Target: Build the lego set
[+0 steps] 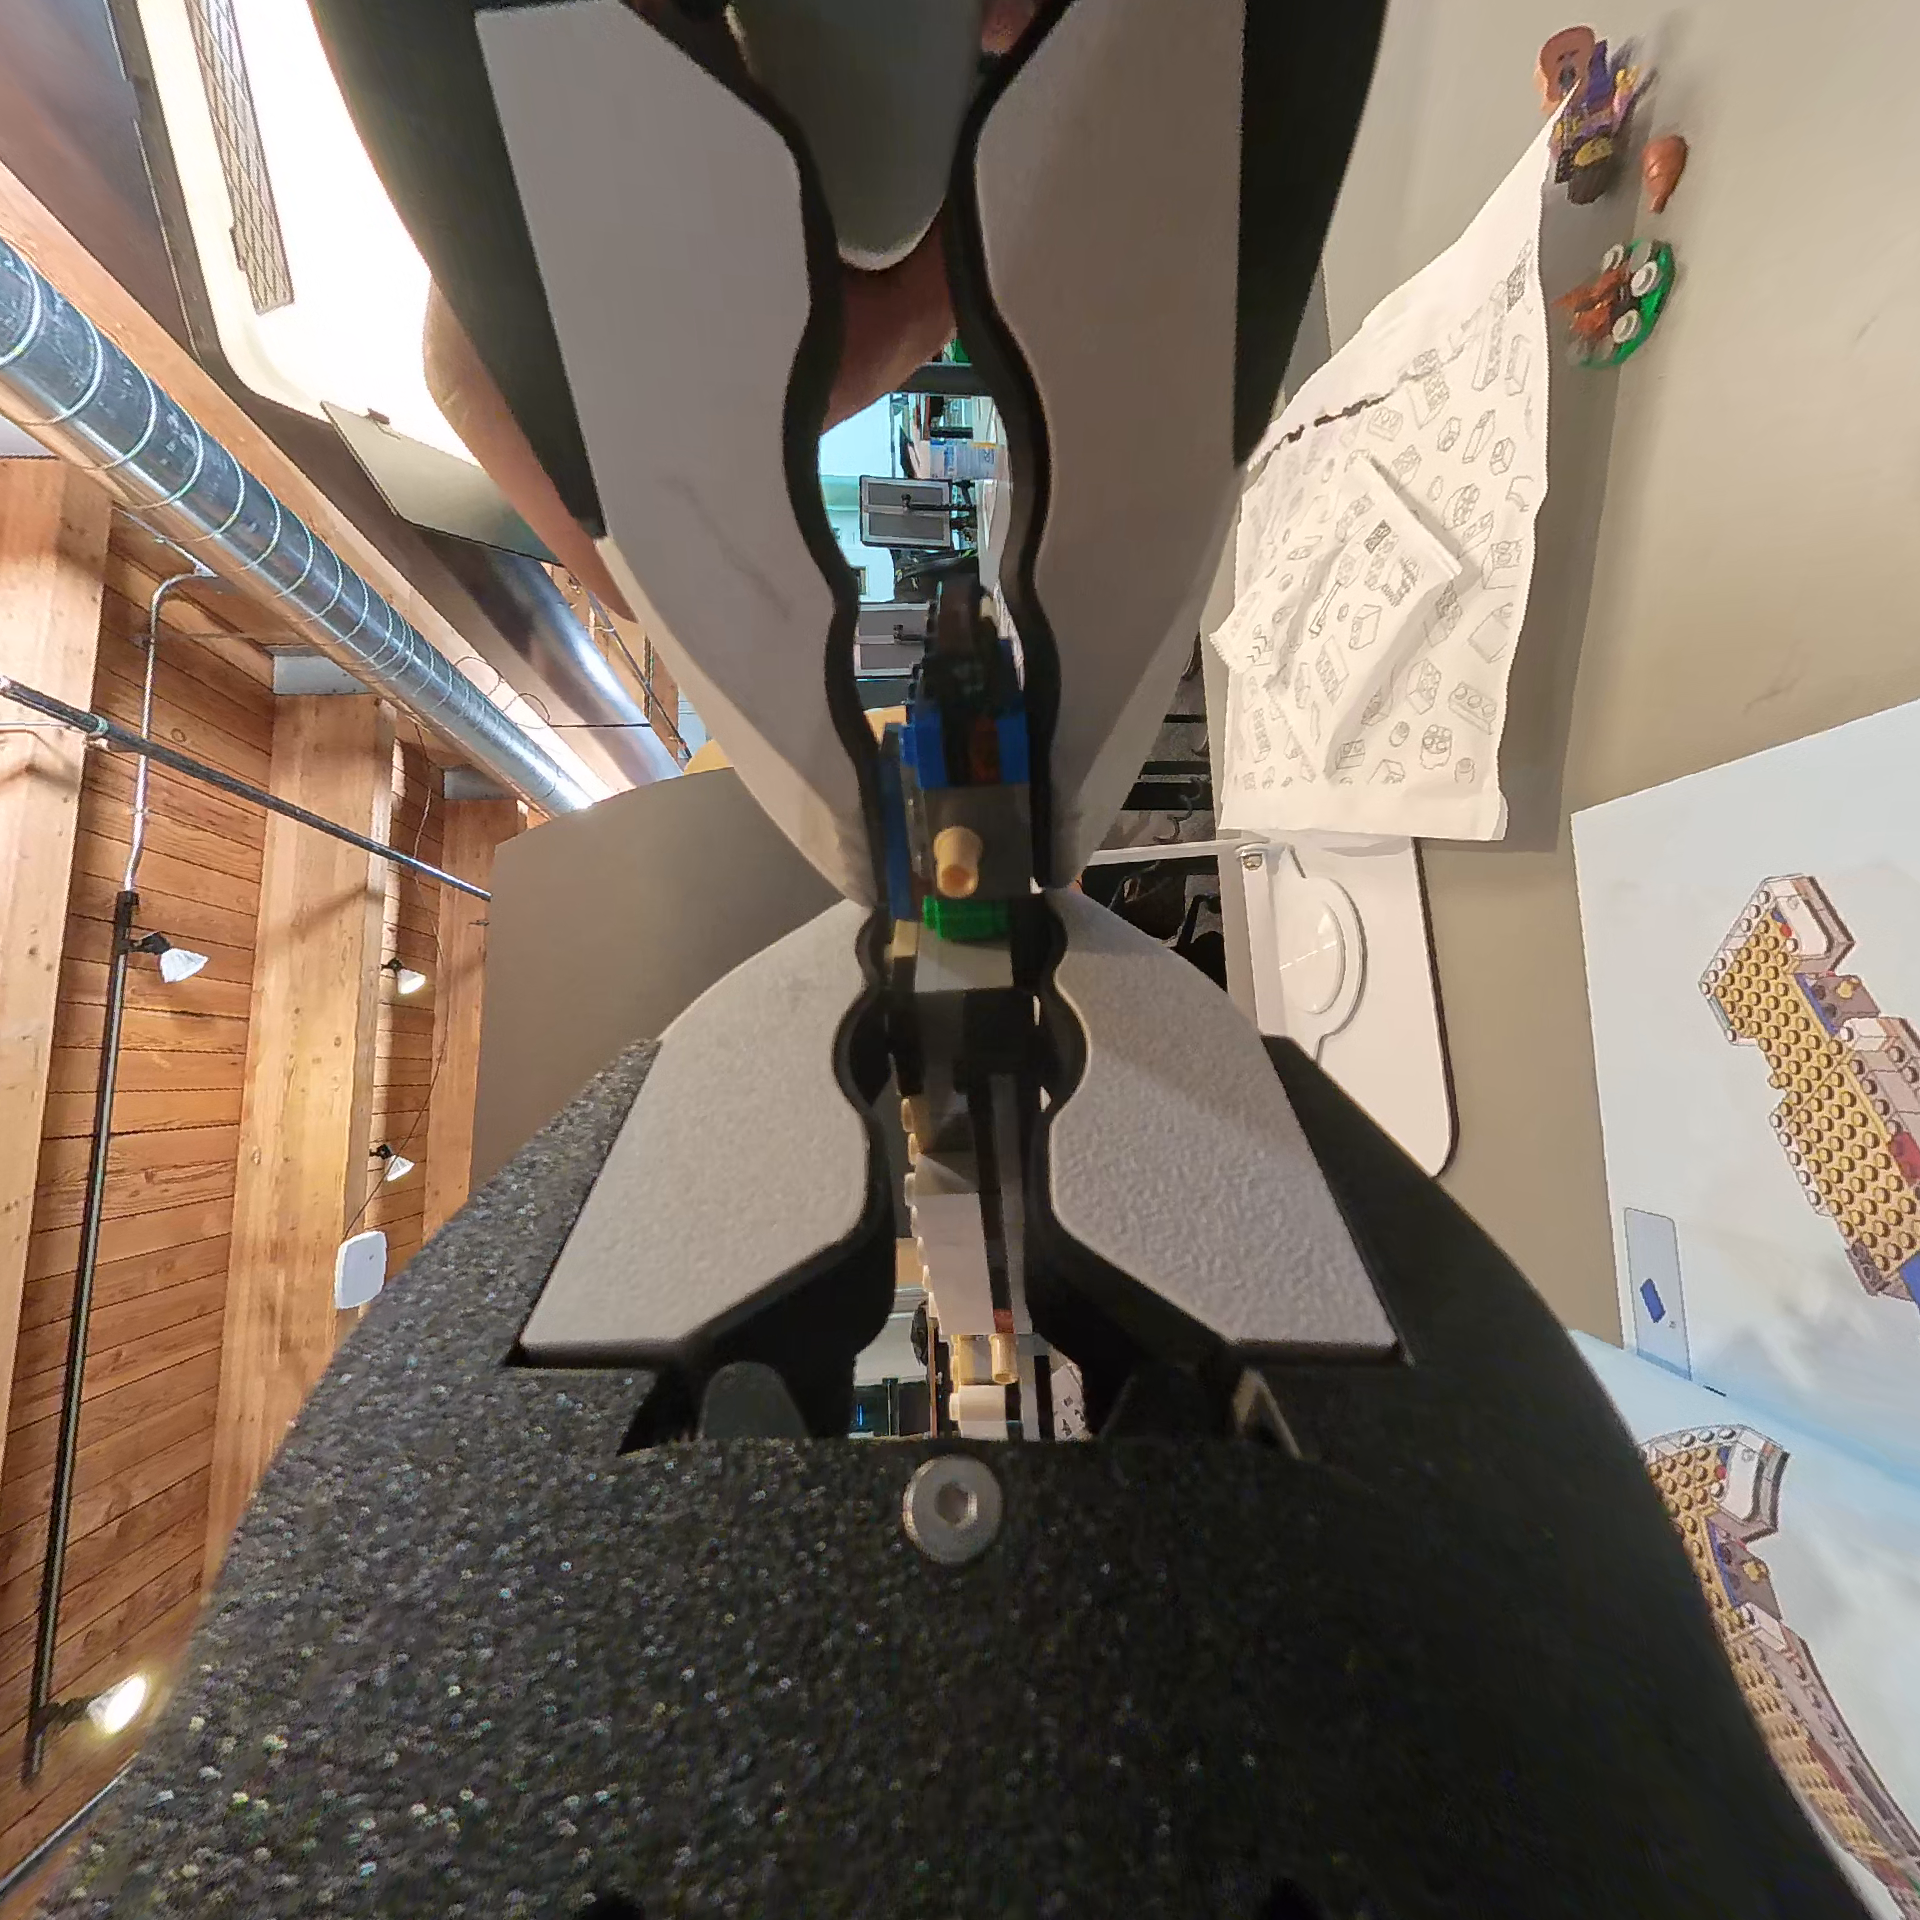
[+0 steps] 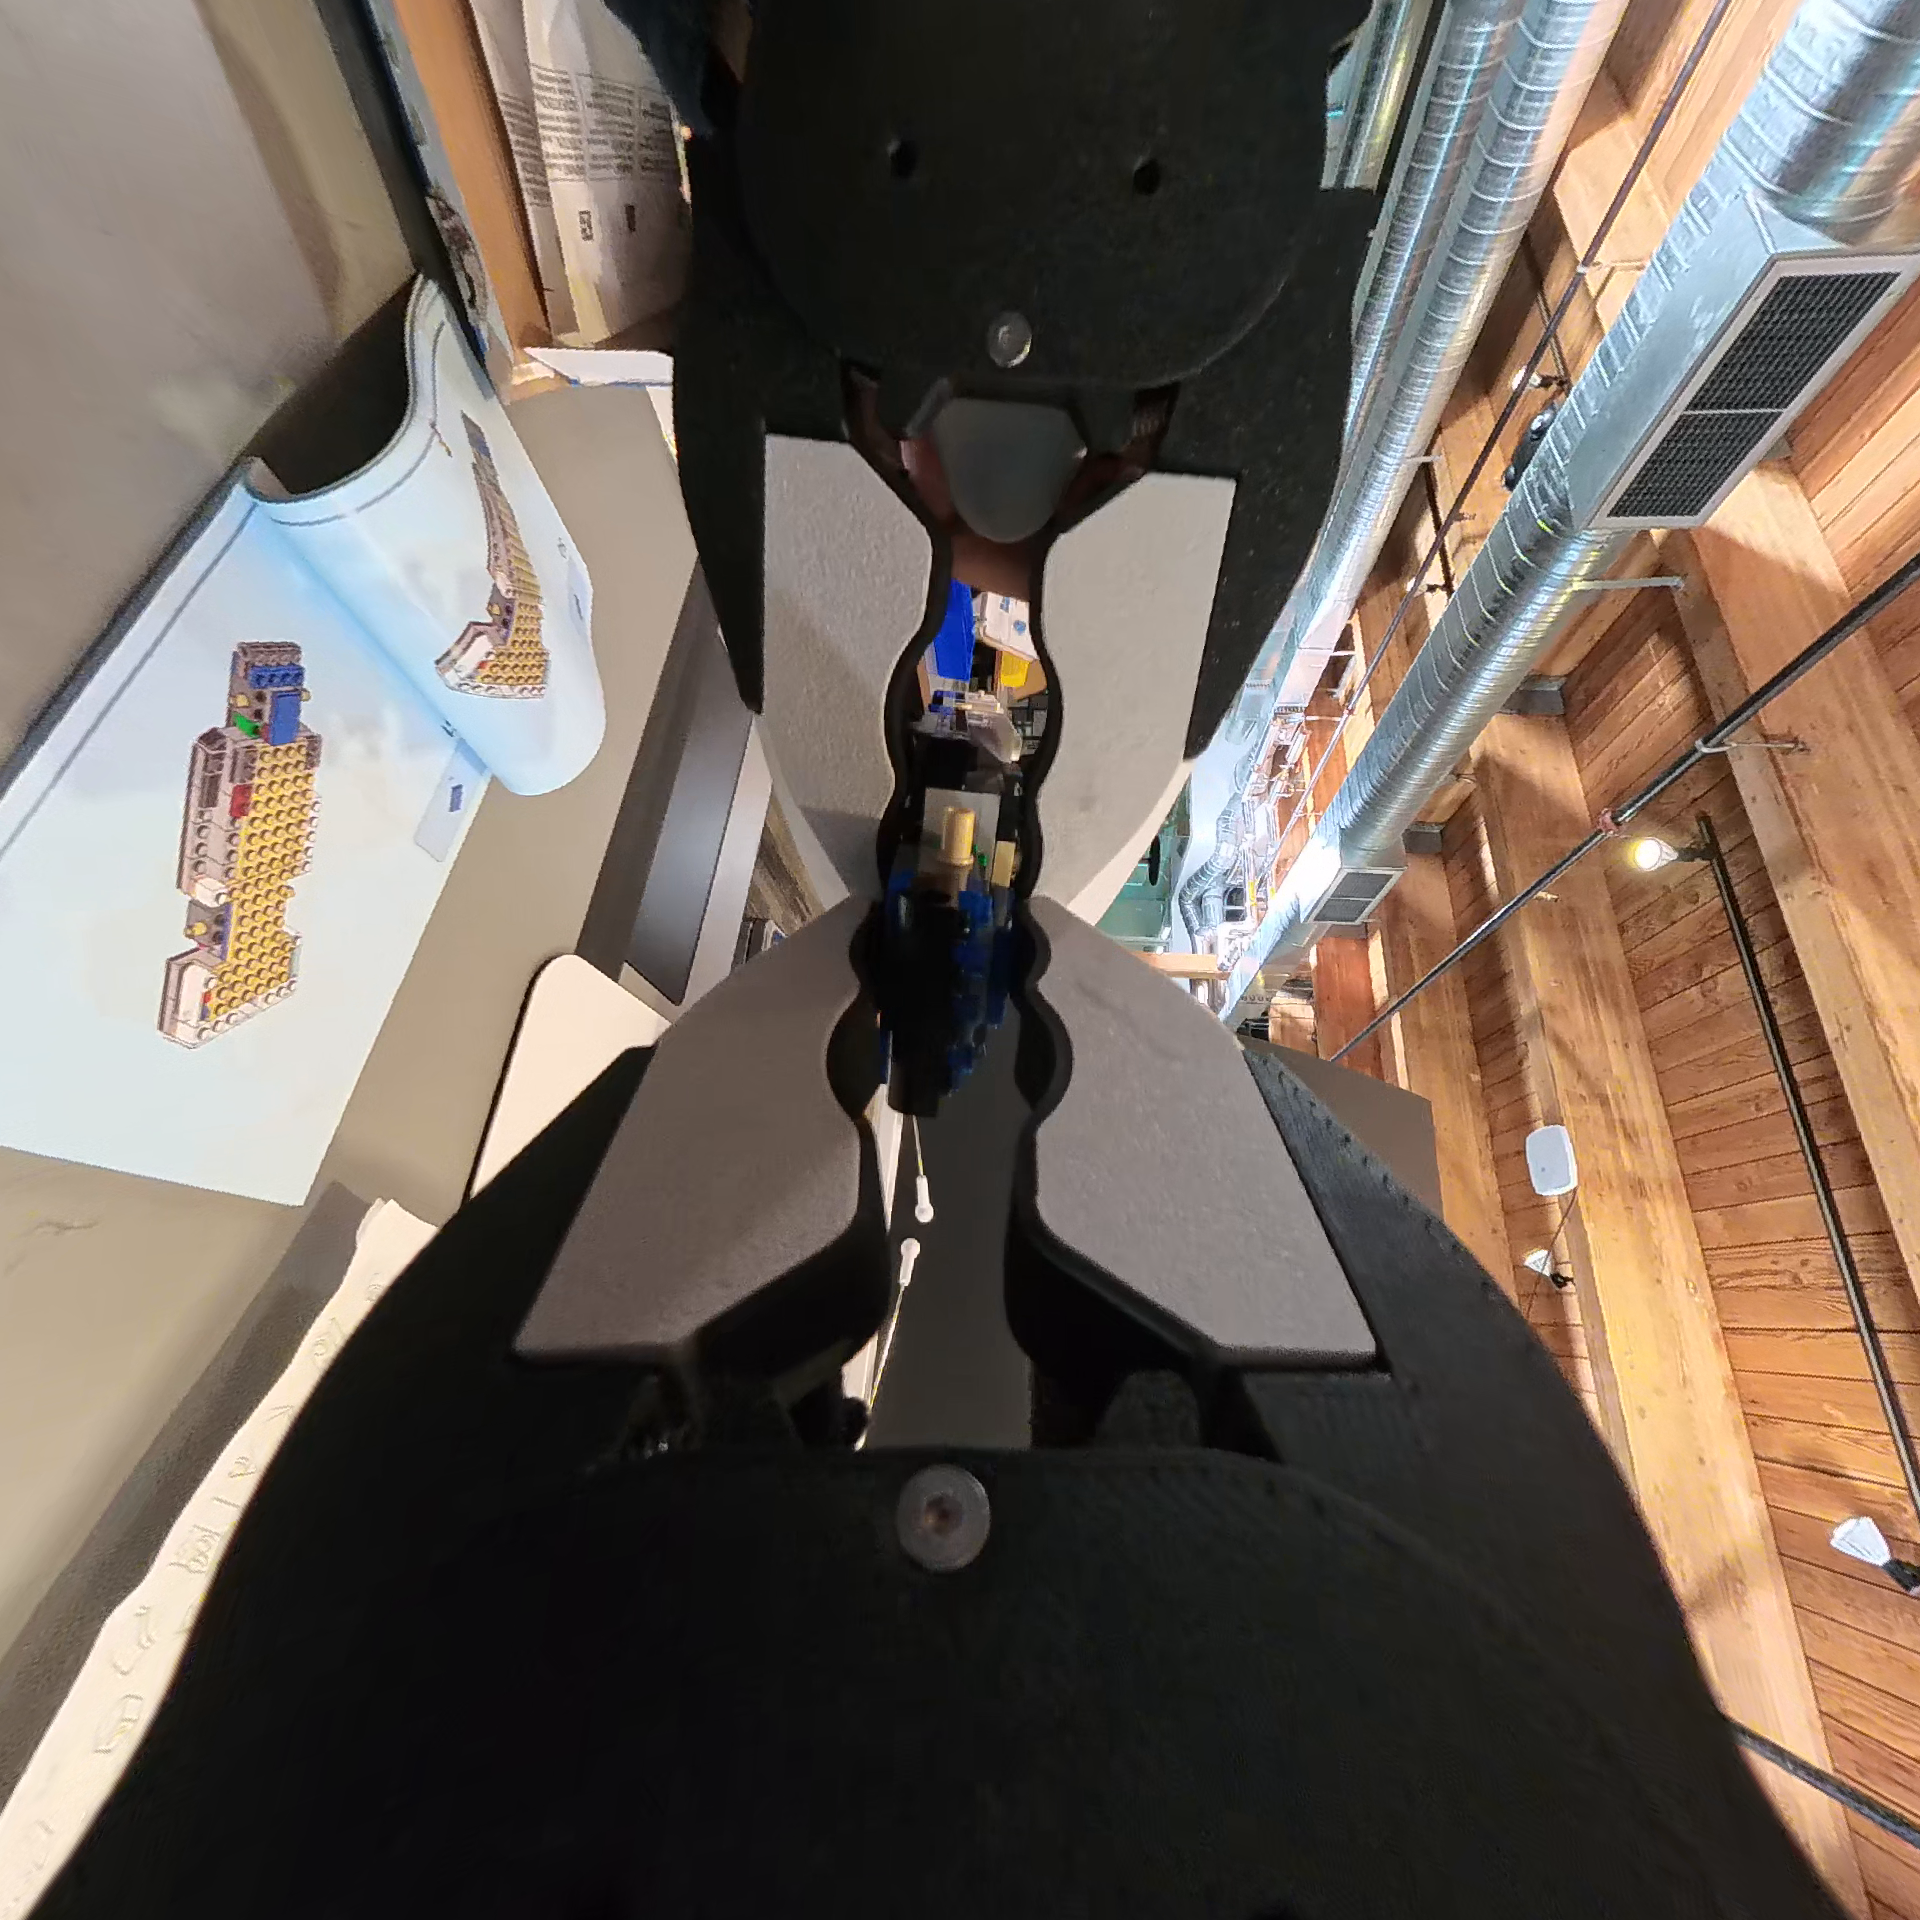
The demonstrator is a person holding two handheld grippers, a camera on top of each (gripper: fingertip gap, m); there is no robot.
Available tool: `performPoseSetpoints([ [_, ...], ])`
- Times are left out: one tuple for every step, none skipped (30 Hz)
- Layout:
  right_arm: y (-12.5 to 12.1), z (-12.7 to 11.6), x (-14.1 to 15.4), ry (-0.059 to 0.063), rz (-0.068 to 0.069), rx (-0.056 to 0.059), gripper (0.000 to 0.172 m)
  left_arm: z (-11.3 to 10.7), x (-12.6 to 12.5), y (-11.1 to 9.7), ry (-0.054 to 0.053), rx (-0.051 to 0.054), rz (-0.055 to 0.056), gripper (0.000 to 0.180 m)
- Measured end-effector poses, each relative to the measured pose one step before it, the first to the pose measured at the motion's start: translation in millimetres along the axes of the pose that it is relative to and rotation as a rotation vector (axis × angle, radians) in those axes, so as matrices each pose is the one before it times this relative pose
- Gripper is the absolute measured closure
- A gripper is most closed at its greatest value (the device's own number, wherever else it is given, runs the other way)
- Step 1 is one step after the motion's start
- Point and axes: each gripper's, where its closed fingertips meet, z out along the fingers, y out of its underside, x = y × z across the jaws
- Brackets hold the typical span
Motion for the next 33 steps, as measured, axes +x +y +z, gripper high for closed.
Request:
performPoseSetpoints([
  [0.07,-0.25,-0.1,-0.0014,-0.0031,0.0008,0.15,0.12,-0.06,-0.26,-0.0001,0.0004,-0.0022,0.157],
  [-0.04,-0.25,-0.02,-0.0013,-0.0026,0.0008,0.15,-0.03,0.1,-0.26,0.0014,0.0011,-0.0015,0.157],
  [-0.19,-0.24,-0.18,-0.0034,-0.0013,0.0012,0.15,-0.15,0.25,-0.39,0.0019,0.0021,-0.001,0.157],
  [0.06,-0.18,-0.21,-0.0036,0.0004,-0.0005,0.15,0.07,0.29,-0.22,0.0014,0.0009,-0.0016,0.157],
  [0.09,-0.08,-0.19,-0.0024,-0.0032,-0.0014,0.15,0.13,0.11,-0.06,0.0004,0.0005,-0.001,0.157],
  [0.09,-0.16,-0.38,-0.0035,-0.0012,-0.0008,0.15,0.14,0.35,-0.13,0.0011,0.0018,-0.0002,0.156],
  [0.03,-0.21,-0.14,-0.0033,0.0,-0.0011,0.15,0.17,0.33,-0.32,0.0008,0.0025,-0.0032,0.156],
  [0.14,-0.21,0.51,0.0005,0.0022,-0.0019,0.15,0.13,-0.55,-0.14,-0.0052,0.0018,-0.0019,0.156],
  [-0.13,0.05,1.33,0.006,0.0109,0.0003,0.15,-0.01,-1.66,0.09,-0.0116,0.0022,-0.0036,0.156],
  [-0.9,0.03,1.66,0.01,0.0168,0.0079,0.15,-0.54,-2.24,-0.02,-0.0129,0.0071,-0.0071,0.157],
  [-1.77,-0.47,0.73,0.0066,0.0134,0.0173,0.15,-0.87,-0.84,-0.84,-0.0039,0.0167,-0.0071,0.156],
  [-2.05,-0.88,-0.11,0.002,0.0091,0.0173,0.151,-0.75,0.37,-1.72,-0.0027,0.025,-0.0037,0.156],
  [-1.51,-1.51,-0.03,0.0005,0.0047,0.0104,0.151,-0.69,0.37,-1.92,-0.0093,0.0272,-0.0035,0.156],
  [-0.91,-1.85,-0.67,-0.0077,0.0058,0.0069,0.15,-0.73,1.21,-1.41,-0.0026,0.0252,-0.0067,0.156],
  [-0.38,-2.23,-1.09,-0.0125,0.0085,0.0066,0.149,-0.81,1.83,-0.98,-0.0006,0.0213,-0.0036,0.156],
  [0.42,-2.29,-0.72,-0.0094,0.0063,0.0037,0.145,-1.19,1.88,-0.73,-0.0042,0.018,0.0049,0.156],
  [0.4,-2.15,-0.94,-0.0096,0.0064,0.0041,0.142,-1.28,1.65,-0.29,-0.0072,0.014,0.0081,0.155],
  [-0.31,-1.72,-0.92,-0.0085,0.0078,0.0066,0.14,-1.13,1.56,-0.04,-0.0053,0.0112,0.0029,0.156],
  [-0.75,-1.23,-1.16,-0.0077,0.0073,0.0076,0.138,-1.3,1.63,-0.44,-0.0028,0.0112,0.0013,0.156],
  [-0.83,-0.77,-1.37,-0.0078,0.0066,0.0074,0.137,-1.38,1.48,-1.18,-0.0032,0.0132,0.0031,0.156],
  [-0.98,-0.5,-1.6,-0.0084,0.006,0.0075,0.136,-1.11,1.37,-1.55,-0.0028,0.0131,0.0054,0.156],
  [-1.31,-0.39,-1.43,-0.0073,0.0053,0.0085,0.136,-0.84,0.96,-1.97,-0.0034,0.0126,0.0075,0.156],
  [-1.55,-0.32,-1.43,-0.0068,0.0058,0.0087,0.136,-0.98,0.44,-2.86,-0.004,0.0172,0.007,0.155],
  [-0.98,-0.22,-1.33,-0.0059,0.0027,0.0052,0.136,-1.65,-0.07,-4.96,-0.0064,0.0307,0.0027,0.155],
  [-0.28,-0.36,-1.3,-0.007,-0.0004,0.0002,0.136,-1.56,-0.4,-5.53,-0.003,0.032,-0.0065,0.155],
  [0.13,-0.45,-0.91,-0.0065,0.0013,-0.0024,0.136,-1.22,-1.07,-4.34,-0.0053,0.0228,-0.0069,0.155],
  [-0.43,-0.66,-0.74,-0.0055,0.0033,0.0009,0.135,-0.96,-1.53,-3.42,-0.0075,0.0151,-0.0014,0.154],
  [-1.55,-0.74,-0.54,-0.0037,0.003,0.0077,0.135,-0.77,-1.57,-2.25,-0.0083,0.0087,0.0017,0.154],
  [-2.51,-0.93,-0.17,0.001,-0.0004,0.0128,0.135,-0.38,-0.66,-1.29,-0.0018,0.0035,-0.0007,0.153],
  [-2.73,-0.57,-0.02,0.0018,-0.0021,0.0119,0.136,-0.33,-0.28,-1.1,-0.0011,0.0045,-0.0022,0.153],
  [-2.1,-0.07,0.23,0.0029,-0.0024,0.0071,0.137,-0.2,-1.43,-0.94,-0.0113,0.0041,0.0023,0.153],
  [-1.27,0.3,0.49,0.0063,-0.0073,0.002,0.138,-0.03,-0.89,-0.46,-0.007,0.0002,0.0029,0.153],
  [0.05,0.68,0.02,0.0053,-0.0107,-0.0051,0.14,0.27,-0.78,0.61,-0.0044,-0.0072,0.0024,0.153],
])
